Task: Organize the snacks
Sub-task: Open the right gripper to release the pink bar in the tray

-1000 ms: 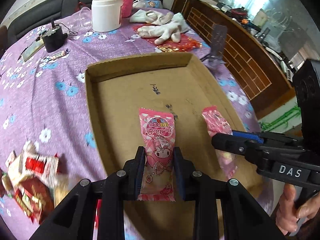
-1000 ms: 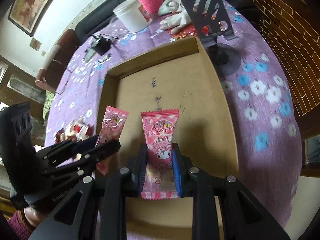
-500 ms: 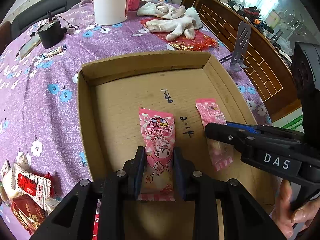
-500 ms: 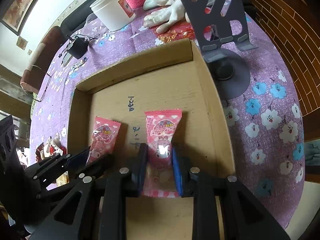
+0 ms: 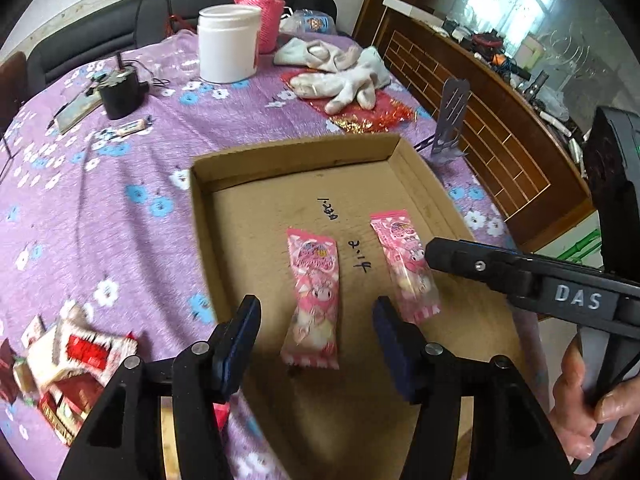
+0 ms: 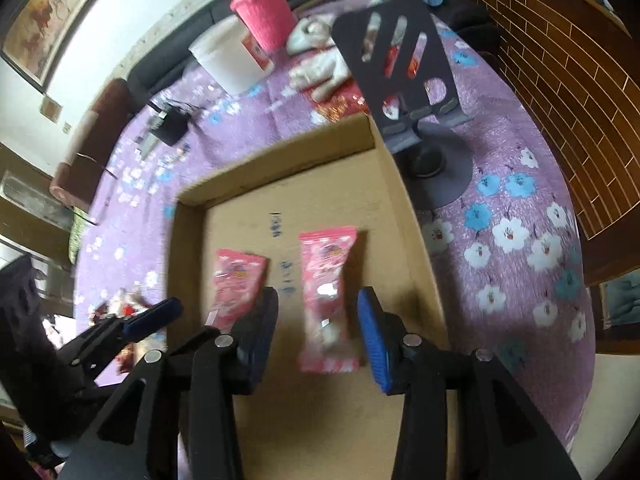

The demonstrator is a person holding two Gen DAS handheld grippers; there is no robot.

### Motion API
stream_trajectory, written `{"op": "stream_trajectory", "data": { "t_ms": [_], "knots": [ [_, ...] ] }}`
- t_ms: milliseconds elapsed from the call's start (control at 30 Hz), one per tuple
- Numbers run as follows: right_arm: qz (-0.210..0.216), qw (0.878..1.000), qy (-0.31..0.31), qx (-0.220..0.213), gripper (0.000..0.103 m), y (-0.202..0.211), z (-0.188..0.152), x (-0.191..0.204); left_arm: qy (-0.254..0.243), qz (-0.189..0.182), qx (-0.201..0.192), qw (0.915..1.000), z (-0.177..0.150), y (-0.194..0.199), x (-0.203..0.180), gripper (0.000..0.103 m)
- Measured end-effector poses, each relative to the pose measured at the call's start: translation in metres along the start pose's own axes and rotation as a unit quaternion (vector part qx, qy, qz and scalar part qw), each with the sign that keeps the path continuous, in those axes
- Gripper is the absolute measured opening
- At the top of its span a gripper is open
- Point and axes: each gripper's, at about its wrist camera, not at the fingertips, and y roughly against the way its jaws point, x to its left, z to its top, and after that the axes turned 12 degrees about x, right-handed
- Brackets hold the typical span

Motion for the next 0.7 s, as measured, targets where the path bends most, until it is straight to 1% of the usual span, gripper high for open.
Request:
{"op": "stream_trajectory", "data": {
  "t_ms": [133, 300, 533, 700],
  "knots": [
    [0.019, 1.000, 0.005, -0.008, 0.040, 0.011, -0.016, 0.016, 0.005, -0.003, -0.015, 0.9999, -0.014, 0.018, 0.010, 0.061],
    [0.036, 0.999, 0.026, -0.004, 0.040, 0.011, -0.029, 0.049, 0.018, -0.009, -0.024, 0.9995, -0.032, 0.036, 0.028, 0.061],
    [0.054, 0.997, 0.061, 0.013, 0.040, 0.003, -0.044, 0.098, 0.037, -0.004, -0.041, 0.9985, -0.061, 0.063, 0.063, 0.061],
    [0.058, 0.994, 0.083, 0.030, 0.040, -0.011, -0.056, 0.130, 0.061, 0.002, -0.052, 0.9967, -0.088, 0.078, 0.096, 0.061]
  ]
}}
